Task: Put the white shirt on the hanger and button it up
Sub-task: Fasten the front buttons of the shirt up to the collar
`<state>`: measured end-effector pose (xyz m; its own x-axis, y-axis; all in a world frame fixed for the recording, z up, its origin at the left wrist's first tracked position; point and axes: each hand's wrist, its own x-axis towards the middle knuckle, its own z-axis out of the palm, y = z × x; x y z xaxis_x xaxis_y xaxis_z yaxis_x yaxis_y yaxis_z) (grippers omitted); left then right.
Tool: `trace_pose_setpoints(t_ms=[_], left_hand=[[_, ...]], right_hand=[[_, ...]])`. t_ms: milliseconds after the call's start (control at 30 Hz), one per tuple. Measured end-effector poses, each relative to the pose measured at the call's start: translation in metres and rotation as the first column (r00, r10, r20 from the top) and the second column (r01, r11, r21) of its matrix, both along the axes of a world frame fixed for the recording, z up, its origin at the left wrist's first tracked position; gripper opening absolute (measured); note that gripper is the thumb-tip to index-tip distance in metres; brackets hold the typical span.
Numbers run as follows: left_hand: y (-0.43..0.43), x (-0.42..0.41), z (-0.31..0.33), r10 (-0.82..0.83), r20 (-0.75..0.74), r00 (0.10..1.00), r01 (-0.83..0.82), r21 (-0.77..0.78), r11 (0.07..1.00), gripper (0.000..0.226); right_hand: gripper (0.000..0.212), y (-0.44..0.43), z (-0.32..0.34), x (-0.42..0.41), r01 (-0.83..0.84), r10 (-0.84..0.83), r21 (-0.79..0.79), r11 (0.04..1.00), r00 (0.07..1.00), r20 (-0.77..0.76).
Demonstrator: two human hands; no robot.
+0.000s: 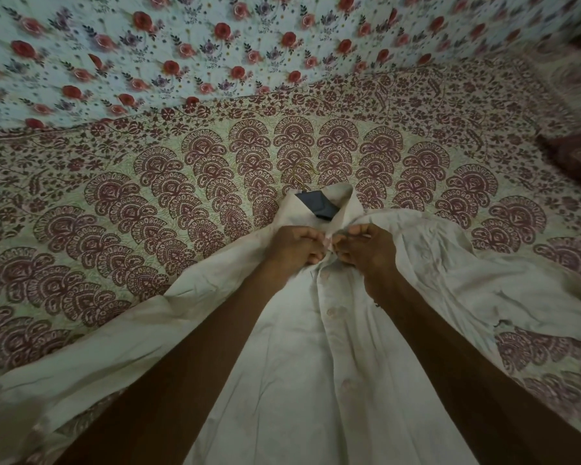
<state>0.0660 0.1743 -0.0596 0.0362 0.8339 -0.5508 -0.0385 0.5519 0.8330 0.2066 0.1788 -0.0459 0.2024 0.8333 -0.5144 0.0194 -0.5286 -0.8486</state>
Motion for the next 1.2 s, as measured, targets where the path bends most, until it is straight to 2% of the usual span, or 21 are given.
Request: trace_pose_setpoints(t_ms=[100,167,267,300,333,367,400,433,500,567,633,667,700,733,800,867,1000,1033,1067,1133,1200], left_hand=[[0.005,-0.001,0.006,0.012,0.106,0.994,0.000,-0.110,0.994,0.013],[0.010,-0.004,0.010,-0.045,0.103,0.994,0.061,-0.167,0.984,0.017],[0.017,-0.003,0.017,-0.152,-0.019,0.988,0.148,-0.131,0.980,0.022],[0.020,-0.002,0.018,-0.194,-0.131,0.972,0.188,-0.052,0.981,0.021],[0.022,-0.003,0.019,-0.223,-0.303,0.926,0.251,0.056,0.966,0.018],[0.023,-0.004,0.021,-0.209,-0.502,0.839,0.332,0.169,0.928,0.016],[0.024,-0.006,0.023,-0.135,-0.651,0.747,0.396,0.274,0.876,0.017],[0.025,-0.009,0.022,-0.060,-0.714,0.698,0.427,0.348,0.834,0.019],[0.026,-0.016,0.017,-0.019,-0.747,0.664,0.464,0.393,0.794,0.019],[0.028,-0.020,0.009,-0.069,-0.798,0.599,0.526,0.327,0.785,0.019],[0.024,-0.020,0.000,-0.070,-0.897,0.436,0.664,0.268,0.698,0.023],[0.022,-0.018,-0.003,-0.043,-0.952,0.304,0.748,0.211,0.629,0.027],[0.020,-0.016,-0.005,-0.001,-0.982,0.188,0.801,0.153,0.579,0.032],[0.016,-0.014,-0.006,0.047,-0.992,0.116,0.831,0.123,0.543,0.038],[0.015,-0.009,-0.006,0.111,-0.991,0.074,0.853,0.120,0.508,0.043],[0.021,-0.006,-0.002,0.166,-0.985,0.038,0.837,0.122,0.533,0.042],[0.034,-0.009,0.018,0.125,-0.987,-0.101,0.796,-0.004,0.606,0.037],[0.036,-0.013,0.022,0.124,-0.988,-0.093,0.784,0.004,0.620,0.033],[0.037,-0.018,0.026,0.136,-0.990,-0.045,0.771,0.052,0.635,0.028],[0.040,-0.032,0.026,0.204,-0.968,0.147,0.667,0.249,0.702,0.019],[0.040,-0.042,0.028,0.233,-0.935,0.269,0.535,0.346,0.771,0.014]], right_hand=[[0.026,0.001,0.004,-0.001,-0.029,0.028,0.032,0.999,0.999,0.033],[0.027,-0.001,0.006,-0.002,-0.058,0.053,0.067,0.996,0.996,0.070],[0.024,-0.003,0.005,-0.002,-0.057,0.050,0.101,0.993,0.996,0.072],[0.023,-0.003,0.006,-0.001,-0.040,0.038,0.099,0.994,0.999,0.024],[0.022,-0.003,0.007,-0.001,-0.017,0.021,0.096,0.995,0.999,-0.041],[0.022,-0.001,0.008,0.000,-0.001,0.009,0.099,0.995,0.997,-0.081],[0.021,0.000,0.009,0.000,0.005,0.003,0.112,0.994,0.997,-0.076],[0.020,0.002,0.009,-0.001,-0.005,0.008,0.131,0.991,1.000,-0.020],[0.016,0.002,0.006,-0.003,-0.069,0.034,0.182,0.981,0.981,0.189],[0.012,0.000,0.002,-0.003,-0.193,0.090,0.223,0.955,0.910,0.404],[0.009,-0.001,-0.005,0.000,-0.326,0.156,0.231,0.917,0.824,0.545],[0.009,0.000,-0.007,0.003,-0.383,0.189,0.222,0.897,0.784,0.592],[0.010,0.000,-0.009,0.005,-0.428,0.223,0.203,0.881,0.752,0.620],[0.010,0.000,-0.011,0.007,-0.462,0.257,0.175,0.869,0.725,0.639],[0.012,-0.001,-0.017,0.011,-0.526,0.327,0.092,0.846,0.647,0.689],[0.017,-0.002,-0.021,0.014,-0.569,0.380,0.018,0.822,0.572,0.727],[0.018,-0.002,-0.022,0.018,-0.559,0.383,0.028,0.829,0.603,0.700],[0.017,-0.002,-0.022,0.019,-0.552,0.384,0.034,0.833,0.622,0.682],[0.016,-0.001,-0.022,0.020,-0.541,0.385,0.037,0.840,0.643,0.662],[0.017,-0.001,-0.023,0.022,-0.517,0.381,0.045,0.855,0.684,0.623],[0.018,0.000,-0.021,0.024,-0.502,0.375,0.049,0.864,0.705,0.602]])
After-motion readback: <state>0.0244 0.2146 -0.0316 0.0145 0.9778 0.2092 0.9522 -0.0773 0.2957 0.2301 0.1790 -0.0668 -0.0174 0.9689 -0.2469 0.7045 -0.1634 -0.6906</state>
